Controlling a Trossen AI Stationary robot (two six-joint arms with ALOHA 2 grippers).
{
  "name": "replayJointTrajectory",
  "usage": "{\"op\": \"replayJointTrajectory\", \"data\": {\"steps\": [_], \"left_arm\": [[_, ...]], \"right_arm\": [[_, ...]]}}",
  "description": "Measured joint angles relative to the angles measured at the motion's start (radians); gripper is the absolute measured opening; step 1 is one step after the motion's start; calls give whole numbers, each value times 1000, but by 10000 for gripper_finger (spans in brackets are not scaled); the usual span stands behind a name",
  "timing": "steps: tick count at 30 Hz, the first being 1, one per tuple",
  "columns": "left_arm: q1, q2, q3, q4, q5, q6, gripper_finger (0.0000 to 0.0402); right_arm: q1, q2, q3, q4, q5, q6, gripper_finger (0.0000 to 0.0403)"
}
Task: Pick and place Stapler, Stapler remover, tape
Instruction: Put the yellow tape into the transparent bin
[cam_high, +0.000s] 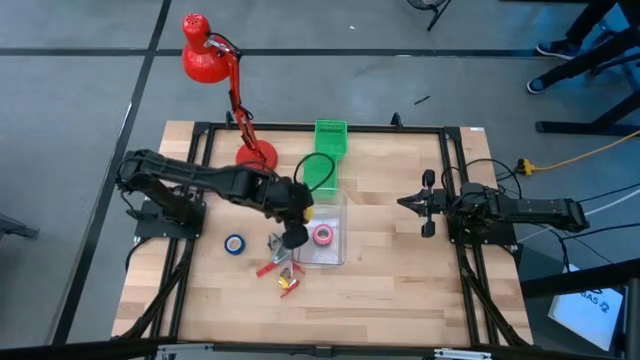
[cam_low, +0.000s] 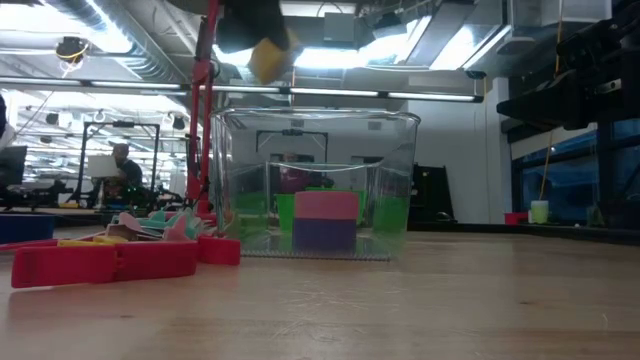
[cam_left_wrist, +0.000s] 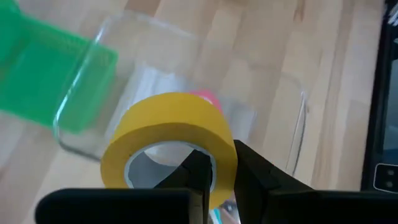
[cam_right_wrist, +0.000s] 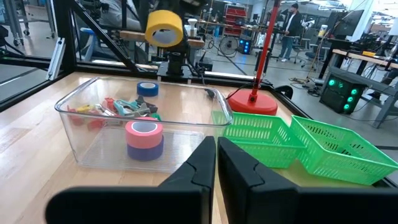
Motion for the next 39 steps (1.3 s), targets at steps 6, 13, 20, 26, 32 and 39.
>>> {"op": "replayJointTrajectory", "data": {"steps": [6, 13, 20, 26, 32, 39], "left_arm": [[37, 29, 0, 101, 4, 84, 37], [62, 128, 0, 134, 115, 87, 37], [112, 233, -1, 150, 260, 69, 37], [129, 317, 63, 174, 327, 86, 37], [140, 439, 252, 4, 366, 93, 37], [140, 533, 392, -202, 356, 112, 37]], "right_arm": [[0, 0, 0, 0, 0, 0, 21], [0, 0, 0, 0, -1, 0, 21], [0, 0, 0, 0, -2, 0, 21], [0, 0, 0, 0, -1, 0, 21], [0, 0, 0, 0, 0, 0, 21], [0, 0, 0, 0, 1, 0, 21]]}}
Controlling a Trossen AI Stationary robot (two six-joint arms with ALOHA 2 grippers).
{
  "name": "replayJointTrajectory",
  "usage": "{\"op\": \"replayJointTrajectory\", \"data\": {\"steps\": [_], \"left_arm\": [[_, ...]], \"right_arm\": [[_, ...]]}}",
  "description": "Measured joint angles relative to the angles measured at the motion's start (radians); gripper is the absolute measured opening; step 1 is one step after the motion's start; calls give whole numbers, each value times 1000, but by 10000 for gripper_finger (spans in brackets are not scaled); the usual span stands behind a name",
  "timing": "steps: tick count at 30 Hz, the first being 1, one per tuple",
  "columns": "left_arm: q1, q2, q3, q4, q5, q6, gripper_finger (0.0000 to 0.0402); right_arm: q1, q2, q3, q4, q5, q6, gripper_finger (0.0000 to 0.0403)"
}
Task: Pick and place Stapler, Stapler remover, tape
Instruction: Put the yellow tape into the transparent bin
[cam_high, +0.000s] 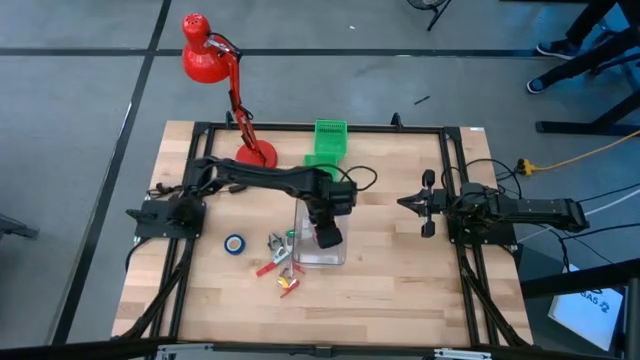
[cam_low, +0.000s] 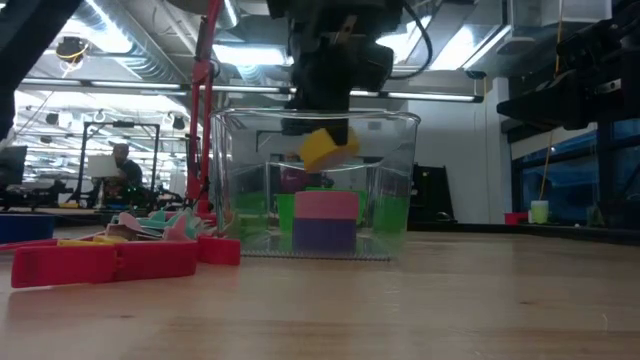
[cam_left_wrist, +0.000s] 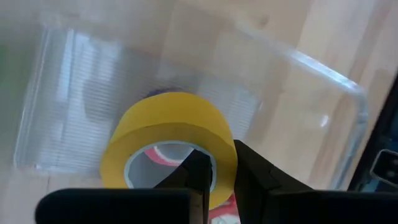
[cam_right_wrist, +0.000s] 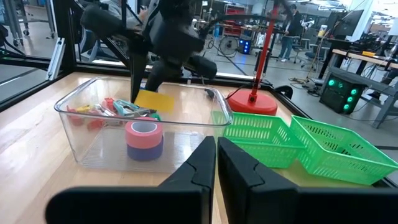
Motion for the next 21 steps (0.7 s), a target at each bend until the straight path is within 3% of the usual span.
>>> {"op": "replayJointTrajectory", "data": {"steps": [21], "left_arm": [[-40, 63, 10, -10, -23, -21, 43]], "right_arm": [[0, 0, 0, 1, 0, 0, 21]]}}
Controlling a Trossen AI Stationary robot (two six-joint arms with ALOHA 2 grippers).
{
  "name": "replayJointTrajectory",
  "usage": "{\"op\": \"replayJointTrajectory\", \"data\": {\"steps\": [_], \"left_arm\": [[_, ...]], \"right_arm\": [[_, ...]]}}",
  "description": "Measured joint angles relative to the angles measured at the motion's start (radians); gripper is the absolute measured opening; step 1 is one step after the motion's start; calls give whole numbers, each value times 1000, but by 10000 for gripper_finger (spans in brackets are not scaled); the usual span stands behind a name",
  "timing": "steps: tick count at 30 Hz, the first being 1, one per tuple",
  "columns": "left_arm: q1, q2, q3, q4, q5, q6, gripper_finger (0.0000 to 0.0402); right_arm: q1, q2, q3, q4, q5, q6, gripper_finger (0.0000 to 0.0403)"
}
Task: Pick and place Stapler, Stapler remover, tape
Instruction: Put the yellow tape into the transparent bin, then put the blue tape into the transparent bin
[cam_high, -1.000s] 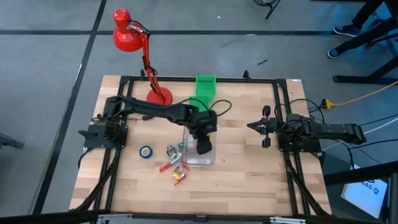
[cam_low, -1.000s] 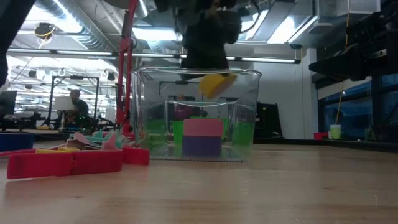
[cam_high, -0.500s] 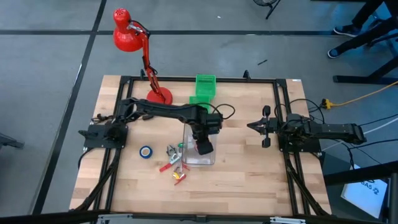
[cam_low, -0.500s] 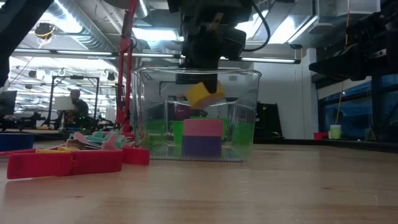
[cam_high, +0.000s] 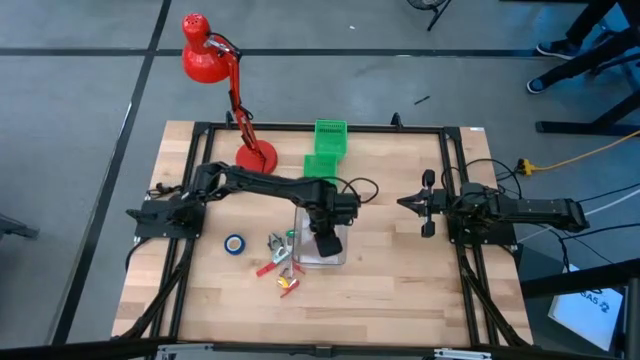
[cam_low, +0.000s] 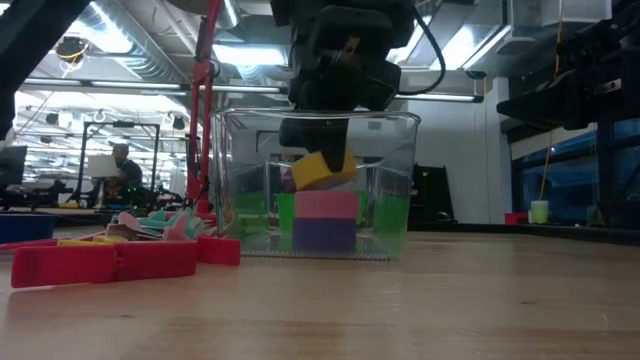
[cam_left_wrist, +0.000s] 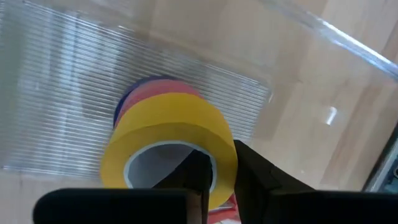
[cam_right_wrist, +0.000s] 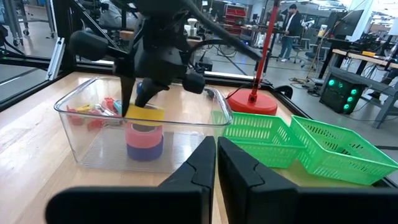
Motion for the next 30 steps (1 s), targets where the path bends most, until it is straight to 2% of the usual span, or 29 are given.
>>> {"op": "replayJointTrajectory", "data": {"steps": [13, 25, 30], "left_arm": [[-2, 0, 0, 7, -10, 0, 62], [-2, 0, 0, 8, -10, 2, 120], [3, -18, 8, -25, -31, 0, 128]], "right_arm": [[0, 0, 0, 0, 0, 0, 21], [0, 0, 0, 0, 0, 0, 21], [0, 0, 0, 0, 0, 0, 21]]}}
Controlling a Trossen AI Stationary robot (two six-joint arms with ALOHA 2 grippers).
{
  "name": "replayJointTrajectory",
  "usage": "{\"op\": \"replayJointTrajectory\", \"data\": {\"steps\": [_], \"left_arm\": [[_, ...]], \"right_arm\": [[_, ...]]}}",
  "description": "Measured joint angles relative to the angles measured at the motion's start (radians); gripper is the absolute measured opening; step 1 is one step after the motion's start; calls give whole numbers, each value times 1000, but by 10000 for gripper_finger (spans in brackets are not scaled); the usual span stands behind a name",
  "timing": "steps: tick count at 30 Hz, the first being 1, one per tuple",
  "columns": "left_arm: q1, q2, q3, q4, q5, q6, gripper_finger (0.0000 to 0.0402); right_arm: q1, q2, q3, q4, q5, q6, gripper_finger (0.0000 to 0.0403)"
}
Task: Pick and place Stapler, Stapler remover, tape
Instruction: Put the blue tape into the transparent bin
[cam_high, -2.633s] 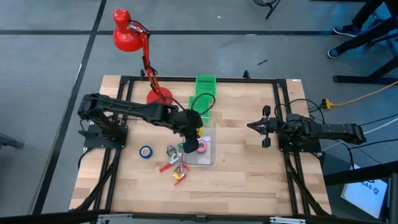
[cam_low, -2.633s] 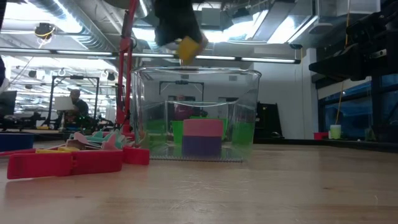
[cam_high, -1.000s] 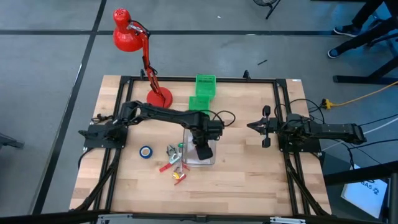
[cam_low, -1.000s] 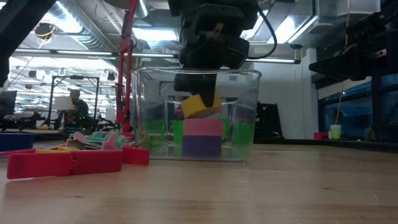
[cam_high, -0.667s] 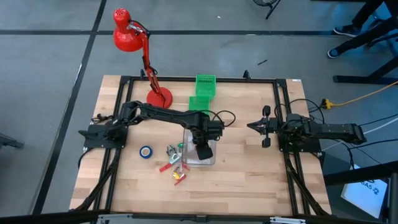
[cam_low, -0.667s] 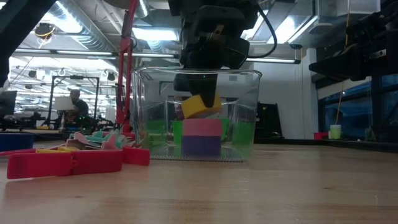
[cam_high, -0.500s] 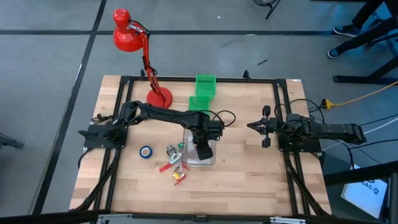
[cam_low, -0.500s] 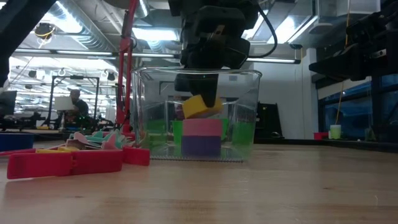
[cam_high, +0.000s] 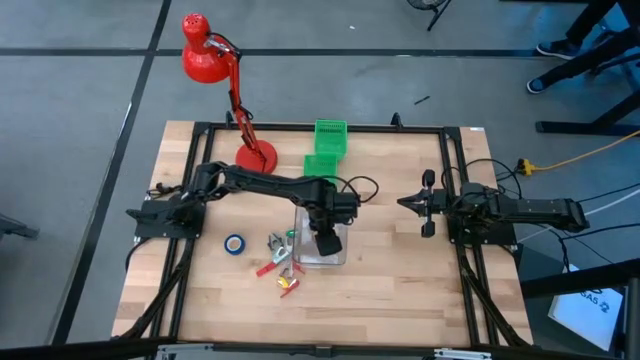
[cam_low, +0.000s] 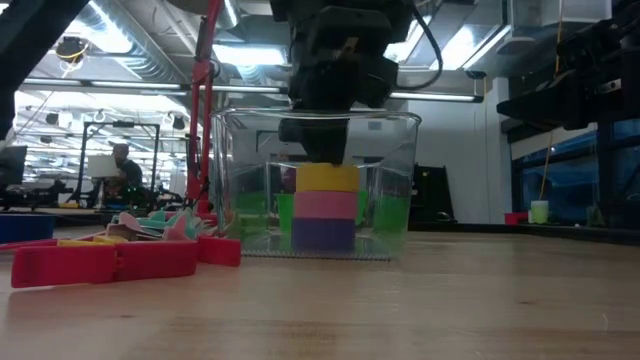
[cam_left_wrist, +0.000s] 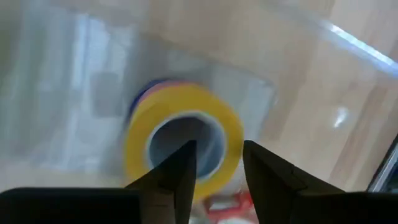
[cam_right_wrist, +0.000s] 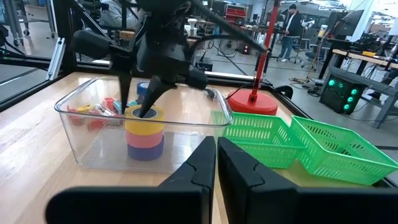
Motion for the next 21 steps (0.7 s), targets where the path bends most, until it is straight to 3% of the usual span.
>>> {"op": "replayJointTrajectory", "data": {"steps": [13, 21], "left_arm": [[17, -71, 168, -64, -17, -7, 110], [-11, -197, 215, -38, -281, 11, 97]], "right_arm": [[0, 0, 0, -2, -2, 0, 21], [0, 0, 0, 0, -19, 0, 21]]}}
